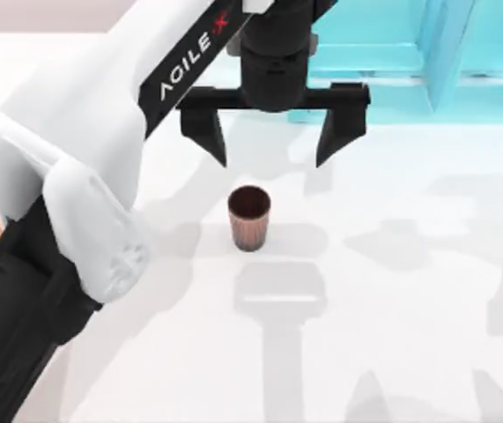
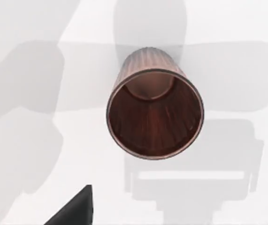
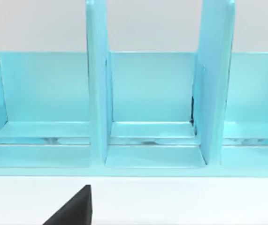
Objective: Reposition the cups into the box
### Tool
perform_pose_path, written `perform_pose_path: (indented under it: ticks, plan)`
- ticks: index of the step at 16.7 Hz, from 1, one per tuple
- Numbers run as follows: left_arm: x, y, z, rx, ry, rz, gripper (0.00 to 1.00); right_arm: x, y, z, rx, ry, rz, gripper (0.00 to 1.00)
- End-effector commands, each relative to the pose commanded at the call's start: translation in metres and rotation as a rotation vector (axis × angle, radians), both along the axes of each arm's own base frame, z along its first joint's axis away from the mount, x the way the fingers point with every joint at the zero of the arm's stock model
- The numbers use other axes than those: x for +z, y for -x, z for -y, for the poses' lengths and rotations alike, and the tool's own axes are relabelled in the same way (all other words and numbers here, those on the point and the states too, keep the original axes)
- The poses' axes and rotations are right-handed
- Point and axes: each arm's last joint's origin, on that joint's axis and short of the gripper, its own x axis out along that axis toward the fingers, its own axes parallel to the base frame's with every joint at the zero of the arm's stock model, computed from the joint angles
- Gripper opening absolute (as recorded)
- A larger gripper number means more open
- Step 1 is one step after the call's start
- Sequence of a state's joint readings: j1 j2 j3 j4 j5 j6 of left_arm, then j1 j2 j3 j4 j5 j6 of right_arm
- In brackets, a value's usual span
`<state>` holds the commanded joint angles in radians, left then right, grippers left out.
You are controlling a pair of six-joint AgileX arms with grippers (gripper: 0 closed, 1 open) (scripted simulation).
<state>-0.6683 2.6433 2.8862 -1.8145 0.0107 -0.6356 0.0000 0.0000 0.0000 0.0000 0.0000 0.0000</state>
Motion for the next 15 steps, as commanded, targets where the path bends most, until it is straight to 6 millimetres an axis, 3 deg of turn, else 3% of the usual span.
perform_pose_path:
  ticks: [5,15]
  plan:
    - [-0.021,-0.006,0.005,-0.001,-0.001,0.000,1.00,0.000,0.000,0.000,0.000,0.000,0.000,1.00]
    - [-0.090,-0.002,0.003,-0.001,-0.001,0.000,1.00,0.000,0.000,0.000,0.000,0.000,0.000,1.00]
